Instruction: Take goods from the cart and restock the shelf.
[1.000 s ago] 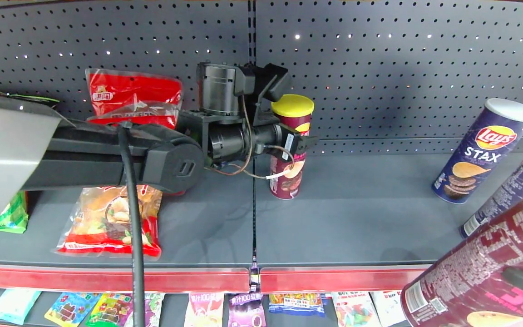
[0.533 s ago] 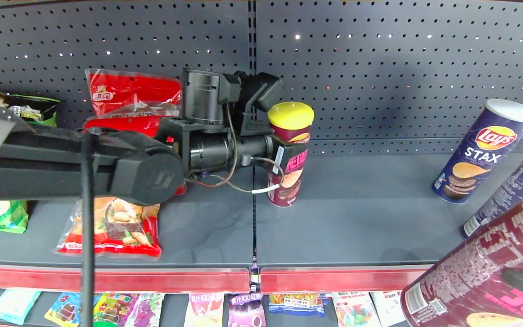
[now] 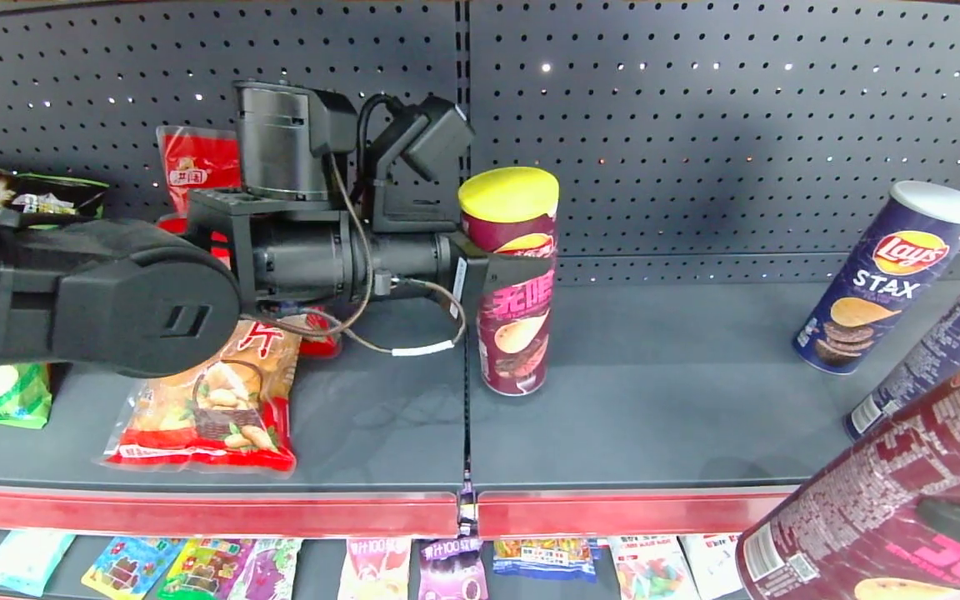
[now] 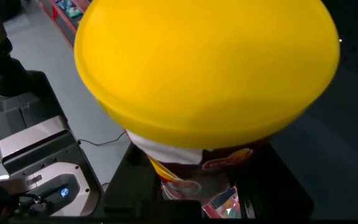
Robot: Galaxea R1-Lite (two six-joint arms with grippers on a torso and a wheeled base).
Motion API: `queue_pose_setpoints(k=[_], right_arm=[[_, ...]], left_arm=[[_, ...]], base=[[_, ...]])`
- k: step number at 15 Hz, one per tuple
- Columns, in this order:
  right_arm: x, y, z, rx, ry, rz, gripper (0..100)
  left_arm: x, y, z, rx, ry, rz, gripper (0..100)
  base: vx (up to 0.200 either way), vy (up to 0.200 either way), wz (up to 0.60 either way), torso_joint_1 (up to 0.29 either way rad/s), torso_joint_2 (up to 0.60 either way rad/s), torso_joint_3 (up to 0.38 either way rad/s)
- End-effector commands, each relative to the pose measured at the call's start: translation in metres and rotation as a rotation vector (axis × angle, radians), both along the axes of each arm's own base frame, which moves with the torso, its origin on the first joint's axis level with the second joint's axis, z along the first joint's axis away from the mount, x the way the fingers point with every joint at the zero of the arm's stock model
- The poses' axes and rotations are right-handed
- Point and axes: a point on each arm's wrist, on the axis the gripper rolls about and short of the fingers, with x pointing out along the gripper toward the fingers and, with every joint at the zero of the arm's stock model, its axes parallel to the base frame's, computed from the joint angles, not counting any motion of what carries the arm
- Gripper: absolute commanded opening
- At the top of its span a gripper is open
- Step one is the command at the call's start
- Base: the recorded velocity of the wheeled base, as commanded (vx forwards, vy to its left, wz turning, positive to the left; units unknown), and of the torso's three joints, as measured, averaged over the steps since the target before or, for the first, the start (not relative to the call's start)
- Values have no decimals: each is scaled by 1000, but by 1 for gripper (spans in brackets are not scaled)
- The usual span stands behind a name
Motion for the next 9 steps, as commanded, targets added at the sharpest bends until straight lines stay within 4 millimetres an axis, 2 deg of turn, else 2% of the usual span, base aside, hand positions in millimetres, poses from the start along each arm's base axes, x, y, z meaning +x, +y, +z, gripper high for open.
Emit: queue_pose_setpoints(k=[1, 5, 9], right_arm=[[0, 0, 0, -1, 1, 1, 0], [-1, -1, 0, 2, -6, 1, 0], [-3, -1, 0, 2, -6, 1, 0]], left_arm=[[-8, 4, 3, -3, -3, -26, 0], [-20, 7, -12, 22, 34, -119, 0], [-17, 5, -16, 38, 20, -125, 0]], base=[[0, 0, 0, 0, 0, 0], [0, 0, 0, 0, 0, 0], [0, 0, 0, 0, 0, 0]])
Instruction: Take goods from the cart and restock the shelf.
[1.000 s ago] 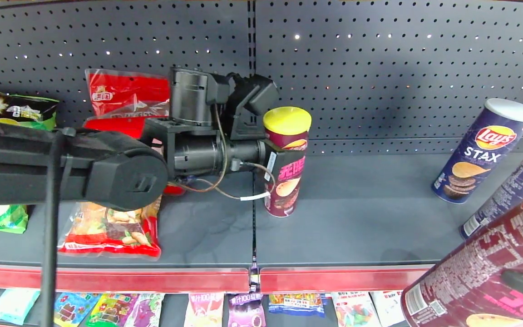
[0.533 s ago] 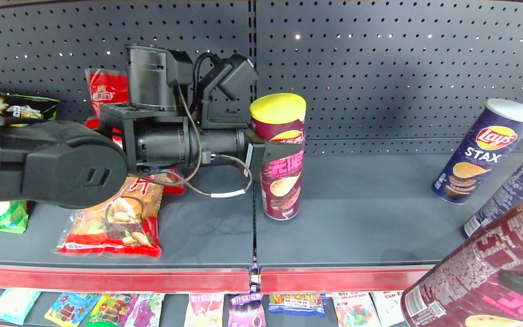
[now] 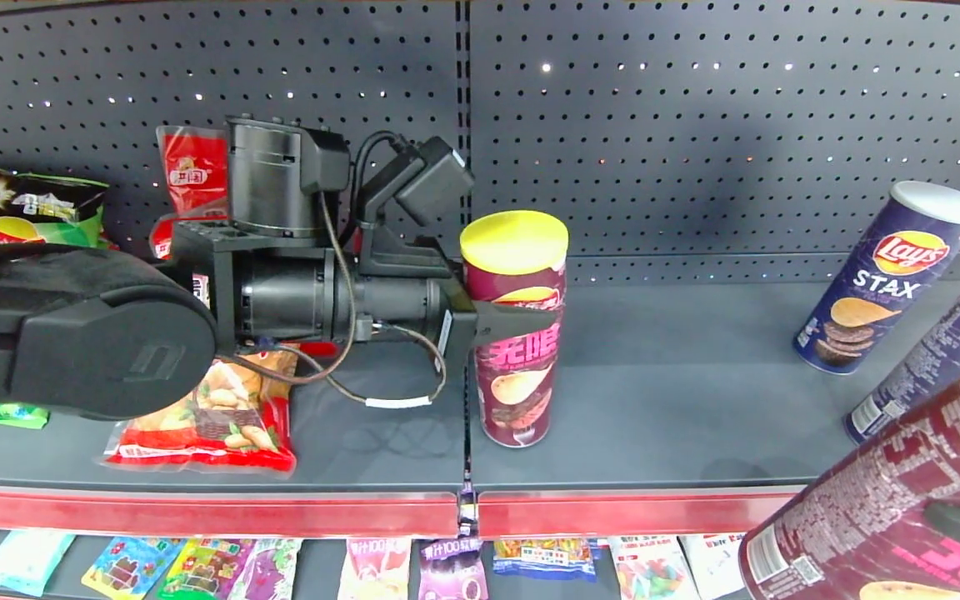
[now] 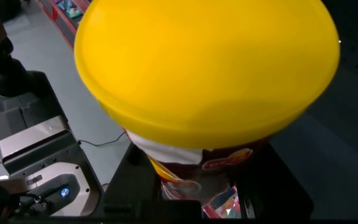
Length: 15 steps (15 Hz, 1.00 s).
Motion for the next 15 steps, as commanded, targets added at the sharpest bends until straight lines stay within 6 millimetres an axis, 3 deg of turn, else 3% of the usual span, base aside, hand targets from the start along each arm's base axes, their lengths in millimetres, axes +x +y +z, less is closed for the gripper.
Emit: queue_pose_setpoints(k=[1, 15], right_arm=[[0, 0, 0, 0, -2, 1, 0], [0, 0, -4, -4, 8, 1, 0]], left_arm=[[2, -1, -4, 17, -13, -5, 0], [-11, 1, -19, 45, 13, -89, 0]], base=[[0, 0, 0, 0, 0, 0], [0, 0, 0, 0, 0, 0]])
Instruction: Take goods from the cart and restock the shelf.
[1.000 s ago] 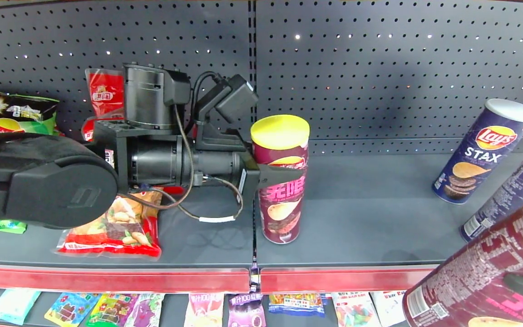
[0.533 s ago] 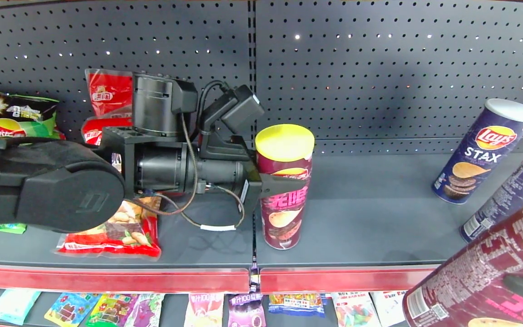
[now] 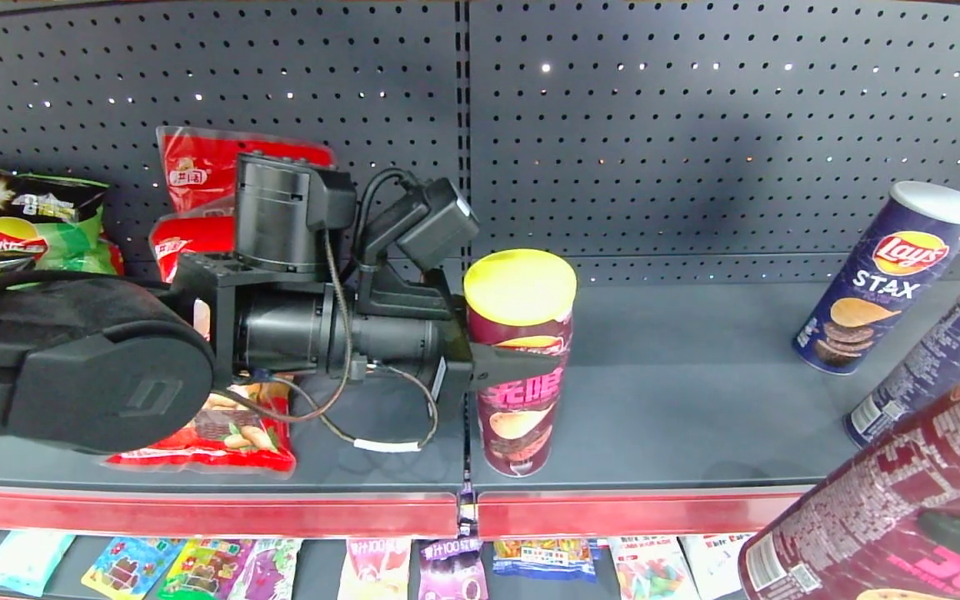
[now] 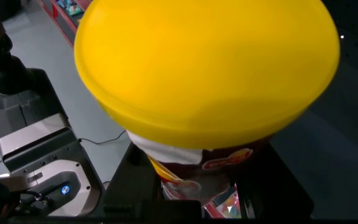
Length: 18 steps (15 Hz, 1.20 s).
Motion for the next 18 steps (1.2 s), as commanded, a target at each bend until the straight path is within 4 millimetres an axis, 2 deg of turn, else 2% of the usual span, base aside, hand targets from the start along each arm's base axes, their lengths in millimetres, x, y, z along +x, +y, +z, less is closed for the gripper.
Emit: queue_pose_setpoints(k=[1, 6, 16, 17, 18], right_arm=[[0, 0, 0, 0, 0, 1, 0], [0, 0, 0, 0, 0, 1, 0], [1, 0, 0, -1, 2, 1, 0], [2, 1, 0, -2, 4, 1, 0], [2, 1, 0, -3, 6, 1, 0]], left_arm=[[-1, 0, 1, -2, 2, -6, 0], [-8, -1, 2, 6, 23, -36, 0], [-6, 0, -6, 21, 38, -29, 0], [-6, 0, -5, 17, 36, -30, 100], [-6, 0, -4, 15, 37, -27, 100]], base=[[0, 0, 0, 0, 0, 0], [0, 0, 0, 0, 0, 0], [0, 0, 0, 0, 0, 0], [0, 0, 0, 0, 0, 0], [0, 0, 0, 0, 0, 0]])
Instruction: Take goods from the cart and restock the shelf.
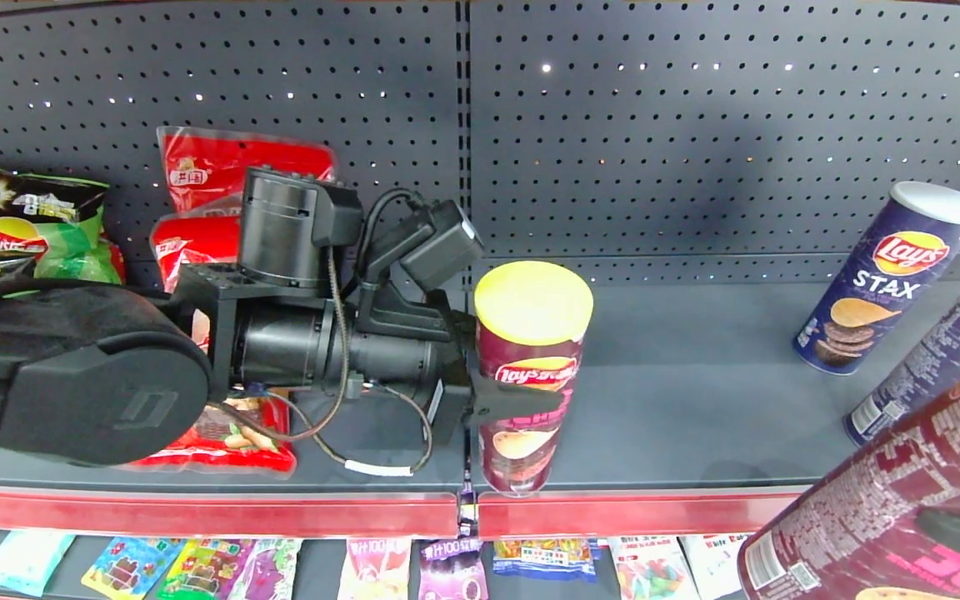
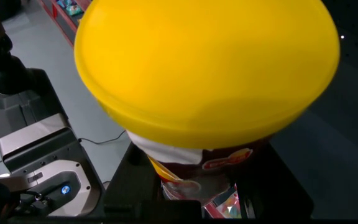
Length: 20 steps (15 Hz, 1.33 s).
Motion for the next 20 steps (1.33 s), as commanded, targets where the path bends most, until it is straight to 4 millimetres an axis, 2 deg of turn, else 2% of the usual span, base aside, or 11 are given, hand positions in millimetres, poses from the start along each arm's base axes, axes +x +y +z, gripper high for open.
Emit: queue_pose_setpoints(k=[1, 4, 9, 10, 12, 15, 18, 20], right_arm=[[2, 1, 0, -2, 5, 2, 0], [6, 3, 2, -6, 9, 2, 0], [41, 20, 21, -19, 38, 12, 0], [61, 30, 26, -31, 62, 15, 0], [83, 41, 28, -49, 90, 19, 0], [144, 69, 25, -37, 69, 13, 0], [177, 84, 22, -23, 55, 27, 0], [191, 88, 18, -28, 67, 21, 0]], left_arm=[[1, 0, 2, -7, -11, 2, 100], [-1, 5, 1, -3, -12, 18, 100], [-24, 50, -11, 29, 16, 115, 100], [-37, 68, -14, 30, 17, 157, 100], [-51, 86, -14, 27, 16, 197, 100], [-80, 115, -18, 29, 5, 291, 100], [-107, 128, -16, -19, 38, 345, 100], [-117, 133, -15, -37, 42, 351, 100]], base=[[0, 0, 0, 0, 0, 0], [0, 0, 0, 0, 0, 0], [0, 0, 0, 0, 0, 0], [0, 0, 0, 0, 0, 0], [0, 0, 0, 0, 0, 0], [0, 0, 0, 0, 0, 0], [0, 0, 0, 0, 0, 0], [0, 0, 0, 0, 0, 0]])
